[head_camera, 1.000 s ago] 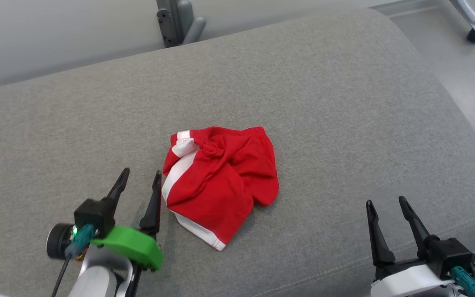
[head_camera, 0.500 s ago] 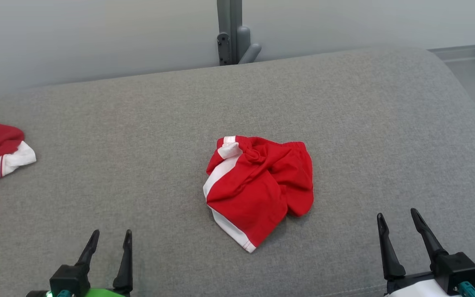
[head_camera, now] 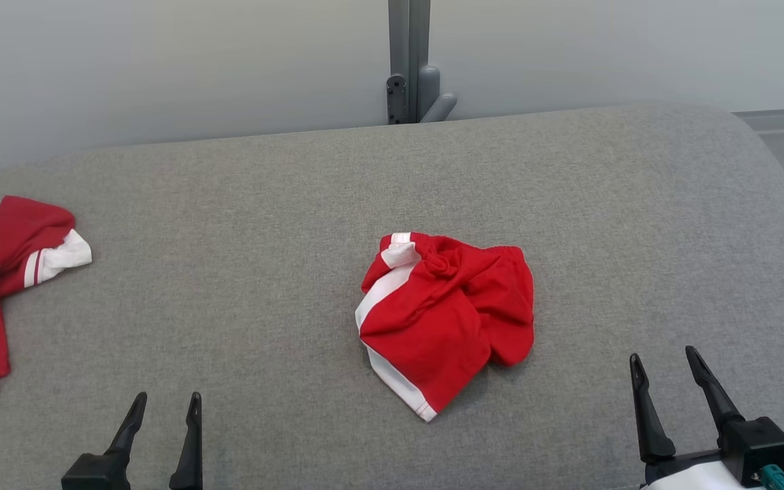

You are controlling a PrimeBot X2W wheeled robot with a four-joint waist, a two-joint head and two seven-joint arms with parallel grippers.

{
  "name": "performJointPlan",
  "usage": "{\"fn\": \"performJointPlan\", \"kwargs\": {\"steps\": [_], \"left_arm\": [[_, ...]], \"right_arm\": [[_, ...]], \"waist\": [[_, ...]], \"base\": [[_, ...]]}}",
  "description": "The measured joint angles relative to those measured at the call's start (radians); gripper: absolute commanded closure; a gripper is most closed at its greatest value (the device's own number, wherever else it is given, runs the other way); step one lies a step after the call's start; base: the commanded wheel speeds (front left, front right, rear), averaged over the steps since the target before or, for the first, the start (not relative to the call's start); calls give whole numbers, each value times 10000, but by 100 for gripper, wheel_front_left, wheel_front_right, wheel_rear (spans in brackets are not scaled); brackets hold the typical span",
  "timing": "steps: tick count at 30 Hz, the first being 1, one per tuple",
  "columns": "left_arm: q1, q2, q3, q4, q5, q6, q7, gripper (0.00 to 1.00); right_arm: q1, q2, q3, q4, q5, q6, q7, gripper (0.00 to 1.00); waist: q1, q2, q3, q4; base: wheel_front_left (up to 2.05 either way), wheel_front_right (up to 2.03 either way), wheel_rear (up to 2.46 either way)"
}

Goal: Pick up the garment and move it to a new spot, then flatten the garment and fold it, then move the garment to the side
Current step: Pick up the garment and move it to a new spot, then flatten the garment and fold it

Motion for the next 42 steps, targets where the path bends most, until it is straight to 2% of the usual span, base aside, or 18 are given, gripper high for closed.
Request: {"fn": "performJointPlan", "kwargs": {"steps": [28, 32, 42], "left_arm": [[-52, -336, 169, -215, 360, -201, 0, 0], [-471, -253, -326, -412, 430, -205, 13, 0], [-3608, 709, -2972, -746, -280, -222, 2123, 0]], "right_arm": [[-124, 4, 203, 44, 194, 0, 2, 0], [-288, -2, 263, 40, 221, 0, 2, 0], [-591, -6, 500, 46, 639, 0, 2, 0]], "waist": [[0, 0, 145, -167], [1, 0, 197, -456], [0, 0, 618, -1628]], "base": [[0, 0, 0], [0, 0, 0], [0, 0, 0]]}}
